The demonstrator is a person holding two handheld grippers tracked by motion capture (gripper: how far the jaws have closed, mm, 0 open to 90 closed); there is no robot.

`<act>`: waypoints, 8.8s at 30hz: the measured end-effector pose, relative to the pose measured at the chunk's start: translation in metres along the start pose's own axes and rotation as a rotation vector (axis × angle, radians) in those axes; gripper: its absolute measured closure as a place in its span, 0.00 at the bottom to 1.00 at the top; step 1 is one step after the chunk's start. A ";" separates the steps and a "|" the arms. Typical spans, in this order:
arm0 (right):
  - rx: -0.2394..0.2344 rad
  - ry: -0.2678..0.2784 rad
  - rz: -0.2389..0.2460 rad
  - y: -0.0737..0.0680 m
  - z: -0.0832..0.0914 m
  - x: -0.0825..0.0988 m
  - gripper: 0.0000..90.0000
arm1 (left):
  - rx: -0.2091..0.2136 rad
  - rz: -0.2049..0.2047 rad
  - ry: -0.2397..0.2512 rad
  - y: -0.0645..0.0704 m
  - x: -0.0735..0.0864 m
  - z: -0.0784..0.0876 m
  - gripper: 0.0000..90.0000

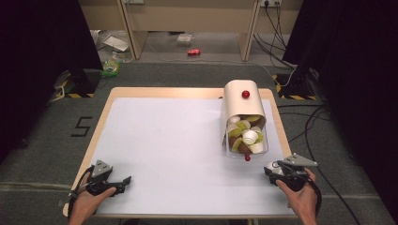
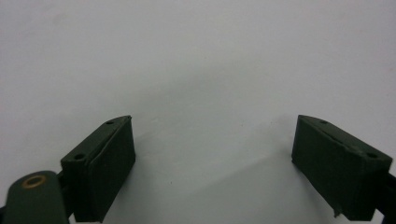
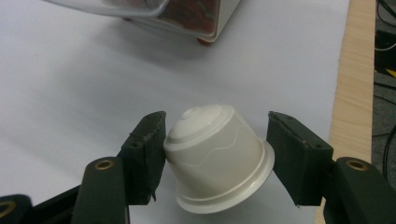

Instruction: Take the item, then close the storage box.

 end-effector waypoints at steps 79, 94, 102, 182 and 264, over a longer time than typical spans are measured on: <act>-0.007 0.093 0.019 -0.005 0.018 -0.012 0.34 | 0.001 0.000 0.000 0.000 0.000 0.000 0.14; -0.013 0.127 0.041 -0.015 0.023 -0.020 0.34 | 0.001 0.001 0.000 0.000 0.000 0.000 0.14; -0.011 0.138 0.046 -0.017 0.025 -0.023 0.34 | 0.001 0.000 0.000 0.000 0.000 0.000 0.14; -0.007 0.216 0.092 -0.032 0.023 -0.058 0.31 | -0.001 0.000 0.000 0.000 0.000 0.000 0.14; 0.021 0.219 0.072 -0.016 0.004 -0.081 0.26 | -0.001 0.000 0.000 0.000 0.000 0.000 0.14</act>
Point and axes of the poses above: each handheld gripper's, and its own axes: z roughly backward along the jaws, x roughly out of its underside, y roughly to its right, the point moved 2 cm from there along -z, roughly forward along the jaws, and after that the axes turned 13 degrees about -x, right-handed, at the moved point
